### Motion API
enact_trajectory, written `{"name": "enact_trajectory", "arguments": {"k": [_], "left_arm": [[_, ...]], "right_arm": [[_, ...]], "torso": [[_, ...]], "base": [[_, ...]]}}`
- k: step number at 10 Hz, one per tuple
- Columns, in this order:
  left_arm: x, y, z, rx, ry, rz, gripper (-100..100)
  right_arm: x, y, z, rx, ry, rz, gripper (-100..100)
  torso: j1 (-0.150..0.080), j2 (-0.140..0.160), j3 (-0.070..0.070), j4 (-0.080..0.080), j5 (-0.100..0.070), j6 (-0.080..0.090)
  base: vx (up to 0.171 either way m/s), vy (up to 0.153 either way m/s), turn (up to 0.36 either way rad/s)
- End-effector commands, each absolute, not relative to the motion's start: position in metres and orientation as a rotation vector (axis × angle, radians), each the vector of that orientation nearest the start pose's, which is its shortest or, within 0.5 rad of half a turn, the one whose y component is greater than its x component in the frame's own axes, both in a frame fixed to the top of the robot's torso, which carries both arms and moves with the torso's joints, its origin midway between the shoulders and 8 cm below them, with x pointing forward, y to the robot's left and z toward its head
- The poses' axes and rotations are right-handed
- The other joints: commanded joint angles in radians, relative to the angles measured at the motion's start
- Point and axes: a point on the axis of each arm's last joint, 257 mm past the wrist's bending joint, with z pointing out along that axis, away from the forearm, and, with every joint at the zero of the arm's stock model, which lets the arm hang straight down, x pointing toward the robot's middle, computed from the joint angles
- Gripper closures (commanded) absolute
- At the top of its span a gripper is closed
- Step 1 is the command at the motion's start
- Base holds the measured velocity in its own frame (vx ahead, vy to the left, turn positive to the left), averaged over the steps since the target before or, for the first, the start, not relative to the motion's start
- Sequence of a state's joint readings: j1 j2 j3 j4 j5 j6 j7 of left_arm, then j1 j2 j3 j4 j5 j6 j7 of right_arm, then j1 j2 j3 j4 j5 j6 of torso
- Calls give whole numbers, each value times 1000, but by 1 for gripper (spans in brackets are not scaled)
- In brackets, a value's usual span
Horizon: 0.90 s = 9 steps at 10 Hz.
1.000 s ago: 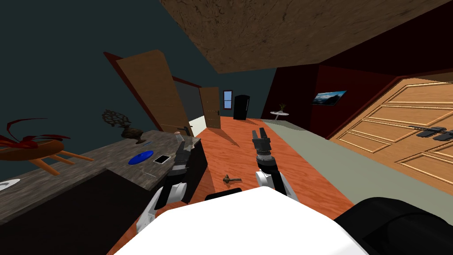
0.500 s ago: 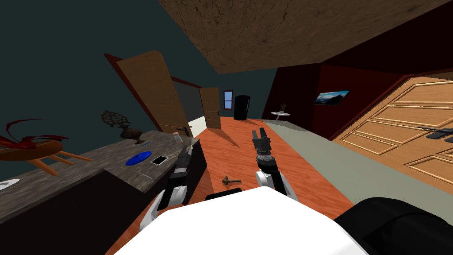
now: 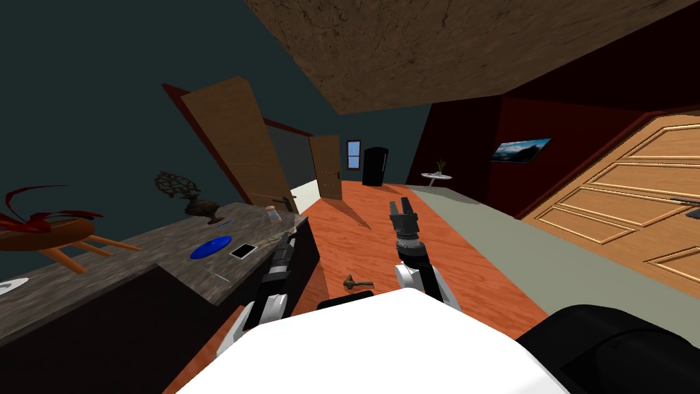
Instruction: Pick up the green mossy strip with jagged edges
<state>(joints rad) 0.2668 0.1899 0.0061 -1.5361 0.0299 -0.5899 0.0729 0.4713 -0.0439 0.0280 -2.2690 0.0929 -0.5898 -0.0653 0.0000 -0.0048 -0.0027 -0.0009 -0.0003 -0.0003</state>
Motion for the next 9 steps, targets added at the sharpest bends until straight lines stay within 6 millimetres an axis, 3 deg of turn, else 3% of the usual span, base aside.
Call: {"name": "enact_trajectory", "arguments": {"k": [1, 2, 9], "left_arm": [[432, 314, -239, -967, 1044, -1208, -100], [432, 314, -239, -967, 1044, -1208, -100], [396, 353, -328, -1150, 1086, -1053, -100]], "right_arm": [[335, -247, 43, 509, 621, 1372, 0], [335, -247, 43, 509, 621, 1372, 0], [335, -247, 43, 509, 621, 1372, 0]], "torso": [[0, 0, 0, 0, 0, 0], [0, -1, -1, 0, 0, 0], [4, -6, -3, -1, 1, 0]], "base": [[101, -10, 49], [77, -11, 19], [134, 33, 48]]}}
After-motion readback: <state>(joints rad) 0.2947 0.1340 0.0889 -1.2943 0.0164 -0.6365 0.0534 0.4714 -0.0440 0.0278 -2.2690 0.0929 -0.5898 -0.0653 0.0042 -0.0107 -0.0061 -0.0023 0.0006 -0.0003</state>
